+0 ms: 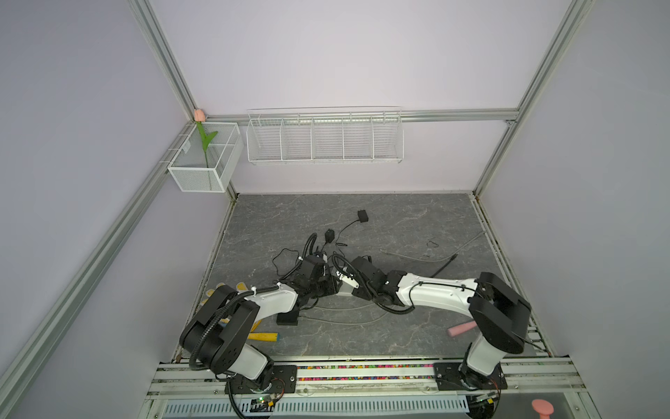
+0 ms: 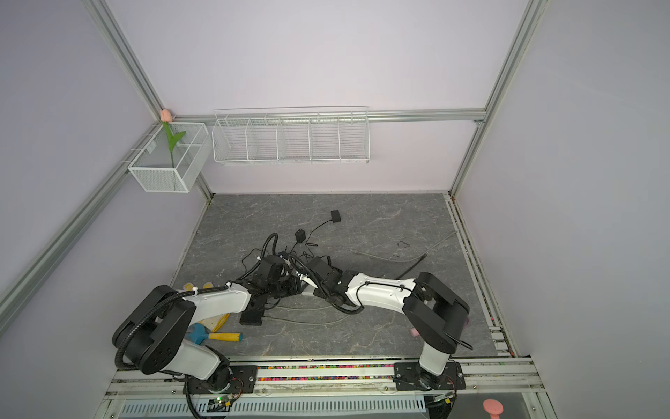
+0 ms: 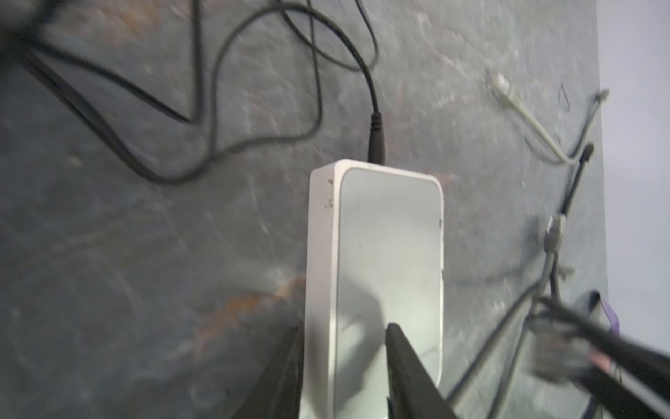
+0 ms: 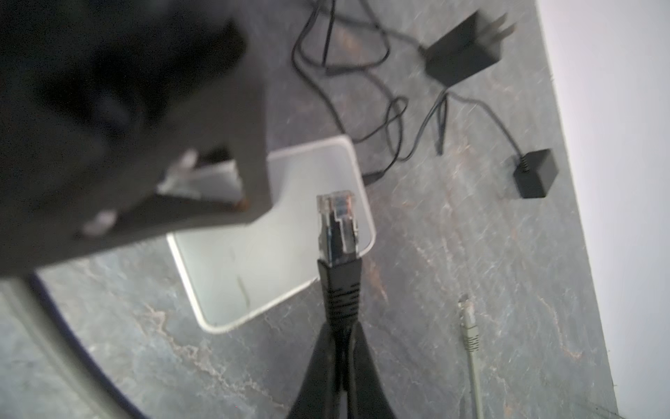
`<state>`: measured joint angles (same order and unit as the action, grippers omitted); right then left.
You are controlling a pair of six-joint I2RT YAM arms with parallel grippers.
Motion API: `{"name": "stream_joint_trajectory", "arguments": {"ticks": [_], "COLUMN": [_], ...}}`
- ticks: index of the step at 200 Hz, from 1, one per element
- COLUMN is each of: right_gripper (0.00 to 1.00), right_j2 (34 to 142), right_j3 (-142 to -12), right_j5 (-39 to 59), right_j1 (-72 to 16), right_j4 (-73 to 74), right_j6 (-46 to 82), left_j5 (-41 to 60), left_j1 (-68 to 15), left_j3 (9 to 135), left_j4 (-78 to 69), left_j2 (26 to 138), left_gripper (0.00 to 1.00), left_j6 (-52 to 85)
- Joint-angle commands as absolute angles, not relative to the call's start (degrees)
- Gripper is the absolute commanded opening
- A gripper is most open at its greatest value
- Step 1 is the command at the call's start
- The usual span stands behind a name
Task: Insert the plug into the switch port
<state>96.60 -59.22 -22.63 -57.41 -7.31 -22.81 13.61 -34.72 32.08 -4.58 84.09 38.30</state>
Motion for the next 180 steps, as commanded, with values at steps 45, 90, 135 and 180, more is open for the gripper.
{"name": "stream_joint_trajectory", "arguments": {"ticks": [45, 90, 135, 180], "right_gripper": [0.07, 0.06, 0.07, 0.07], "right_j2": [87.02, 81.56, 81.16, 82.89], "right_j3": [-53.10, -50.77, -50.73, -51.39], "right_j5": [-18.47, -15.91, -14.57, -14.55], "right_j1": [-55.43, -55.22, -56.23, -57.30], "right_j4": [-5.98, -5.32, -5.45, -5.65], "right_j6": [-20.11, -20.00, -20.45, -20.51], "left_j5": [12.29, 20.75, 23.15, 24.74], "left_j1": [-30.67, -30.55, -34.08, -34.97], "left_j3": [34.19, 28.12, 27.84, 28.43], "left_j4": [12.06, -0.76, -9.83, -14.38], "left_j2": [66.97, 59.70, 60.65, 61.83], "left_gripper": [0.45, 0.43, 0.41, 0.42], "left_j6": [35.16, 43.04, 50.00, 53.11]}}
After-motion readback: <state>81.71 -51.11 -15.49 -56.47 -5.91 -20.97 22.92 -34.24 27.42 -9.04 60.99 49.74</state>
